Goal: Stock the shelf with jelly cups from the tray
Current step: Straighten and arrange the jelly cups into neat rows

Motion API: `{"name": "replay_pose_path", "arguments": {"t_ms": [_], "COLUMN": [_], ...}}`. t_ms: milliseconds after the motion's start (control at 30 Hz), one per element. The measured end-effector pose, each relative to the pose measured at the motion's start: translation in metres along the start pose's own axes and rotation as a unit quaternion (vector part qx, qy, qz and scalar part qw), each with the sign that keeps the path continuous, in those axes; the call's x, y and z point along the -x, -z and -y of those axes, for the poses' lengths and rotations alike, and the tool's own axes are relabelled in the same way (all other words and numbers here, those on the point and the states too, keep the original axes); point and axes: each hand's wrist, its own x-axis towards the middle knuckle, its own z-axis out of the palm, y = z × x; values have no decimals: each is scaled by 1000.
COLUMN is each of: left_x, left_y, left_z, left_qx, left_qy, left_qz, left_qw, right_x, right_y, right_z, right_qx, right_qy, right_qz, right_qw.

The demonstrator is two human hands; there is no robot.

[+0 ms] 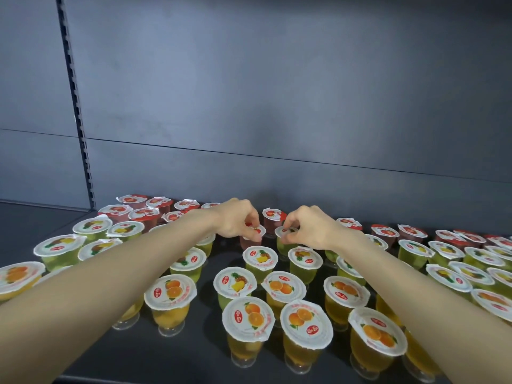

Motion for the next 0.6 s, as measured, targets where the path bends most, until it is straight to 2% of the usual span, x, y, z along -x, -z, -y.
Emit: {"name": "replay_pose_path", "arguments": {"t_ms": [600], "left_x": [11], "left_y": [2], "left_z": [21], "left_qx": [0], "left_qy": [-11], "left_qz": [-37], "left_qw": [999], "right_x": [-10], "right_y": [-14], "right_z": [18], "right_qx": [-31], "right_qy": [2], "right_qz": [-18], "right_qw": [999]}}
